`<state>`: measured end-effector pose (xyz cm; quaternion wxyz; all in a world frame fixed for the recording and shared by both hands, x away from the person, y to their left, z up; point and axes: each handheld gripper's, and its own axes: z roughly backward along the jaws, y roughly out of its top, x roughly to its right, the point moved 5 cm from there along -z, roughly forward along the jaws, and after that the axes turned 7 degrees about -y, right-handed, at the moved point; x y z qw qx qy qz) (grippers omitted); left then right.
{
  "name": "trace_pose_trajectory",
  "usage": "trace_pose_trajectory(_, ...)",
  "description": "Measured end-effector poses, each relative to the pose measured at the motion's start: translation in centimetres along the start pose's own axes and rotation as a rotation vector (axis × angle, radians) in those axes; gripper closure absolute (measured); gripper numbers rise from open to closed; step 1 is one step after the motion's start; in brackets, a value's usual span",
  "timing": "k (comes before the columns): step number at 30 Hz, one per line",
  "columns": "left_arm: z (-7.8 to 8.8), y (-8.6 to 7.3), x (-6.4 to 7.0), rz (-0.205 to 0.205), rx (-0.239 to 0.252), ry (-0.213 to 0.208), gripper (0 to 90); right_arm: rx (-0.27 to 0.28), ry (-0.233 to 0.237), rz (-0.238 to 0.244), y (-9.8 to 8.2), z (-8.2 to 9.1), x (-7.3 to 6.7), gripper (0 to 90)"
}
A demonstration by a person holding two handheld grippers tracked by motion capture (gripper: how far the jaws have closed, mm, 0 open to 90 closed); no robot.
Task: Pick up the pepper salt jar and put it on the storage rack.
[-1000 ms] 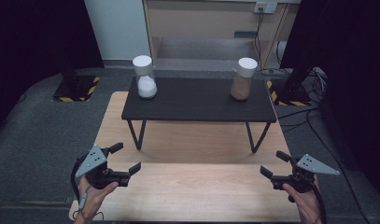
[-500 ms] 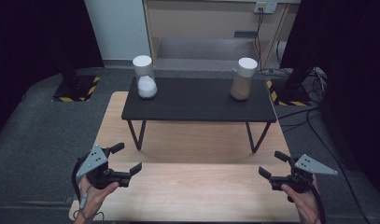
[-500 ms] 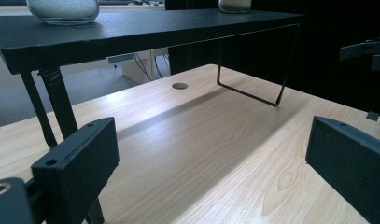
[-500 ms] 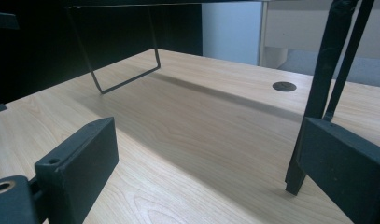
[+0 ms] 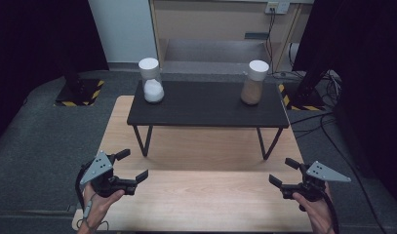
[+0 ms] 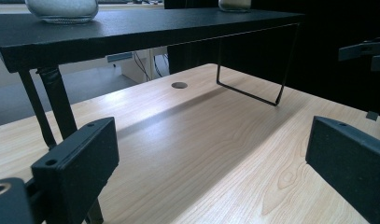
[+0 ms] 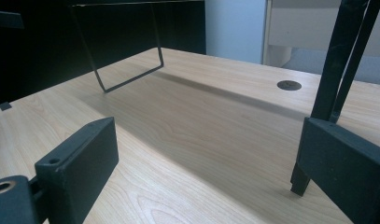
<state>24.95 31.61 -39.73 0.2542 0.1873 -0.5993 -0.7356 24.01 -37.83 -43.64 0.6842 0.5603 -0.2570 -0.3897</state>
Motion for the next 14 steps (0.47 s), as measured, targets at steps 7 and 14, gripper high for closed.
trace_pose_trajectory(7, 0.02, -0.03, -0.02, 0.001, 0.002, 0.001, 1.3, 0.000, 0.002, 0.001, 0.00, -0.04, 0.00, 5.8)
trace_pose_trajectory(14, 0.16, 0.01, 0.11, 0.000, 0.008, 0.006, 1.3, 0.009, -0.002, -0.005, -0.05, 0.00, 0.02, 5.4)
